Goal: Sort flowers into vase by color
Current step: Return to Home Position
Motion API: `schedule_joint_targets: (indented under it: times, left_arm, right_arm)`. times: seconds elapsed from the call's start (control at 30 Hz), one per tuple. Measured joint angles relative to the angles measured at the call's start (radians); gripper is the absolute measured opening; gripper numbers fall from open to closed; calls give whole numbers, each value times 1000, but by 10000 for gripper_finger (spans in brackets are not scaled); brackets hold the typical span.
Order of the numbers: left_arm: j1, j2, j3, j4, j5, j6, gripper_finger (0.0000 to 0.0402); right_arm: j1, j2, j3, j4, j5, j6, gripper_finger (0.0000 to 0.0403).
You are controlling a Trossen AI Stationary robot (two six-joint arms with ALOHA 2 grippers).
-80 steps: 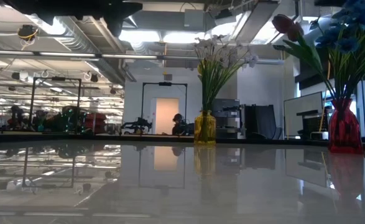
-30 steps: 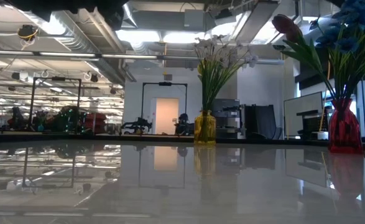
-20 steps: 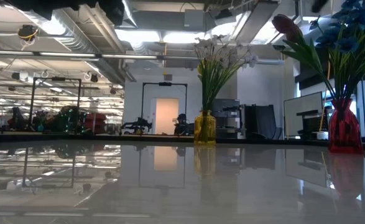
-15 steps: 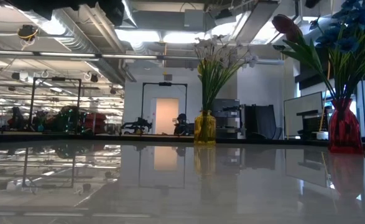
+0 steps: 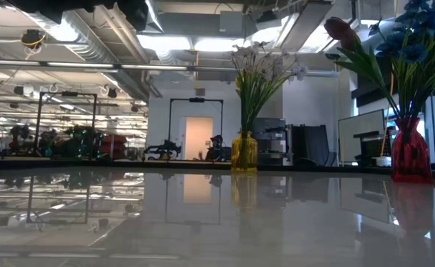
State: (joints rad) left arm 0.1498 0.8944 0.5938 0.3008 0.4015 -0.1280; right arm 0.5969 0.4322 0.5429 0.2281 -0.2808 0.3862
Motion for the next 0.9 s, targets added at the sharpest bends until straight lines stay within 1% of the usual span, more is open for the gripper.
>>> schedule_joint_targets:
  times: [0.13,0.23,0.33,0.4,0.5,0.6,0.73,0.77,0.83,0.9]
  left_arm:
    - [0,0,0,0,0,-3,135]
    - [0,0,0,0,0,-32,135]
    - [-2,0,0,0,0,-54,135]
    - [-9,2,0,1,-3,-54,135]
    - [-32,5,0,4,-61,-54,135]
    - [-64,10,0,11,-124,-50,135]
    - [-102,34,0,56,-127,-50,135]
    - [-111,45,0,75,-127,-46,135]
    - [-121,71,0,101,-128,-44,135]
    - [-121,102,0,131,-127,-46,135]
  right_arm:
    - [135,2,1,-64,41,64,177]
    - [230,2,1,-122,73,102,177]
    - [317,2,-3,-186,163,92,176]
    - [369,3,-33,-179,219,64,168]
    - [437,3,-109,-95,248,41,138]
    - [486,3,-189,7,253,60,92]
    - [532,-5,-258,67,251,73,23]
    - [538,-8,-269,69,251,72,12]
    - [543,-15,-293,68,245,49,8]
    - [542,-25,-317,67,239,24,16]
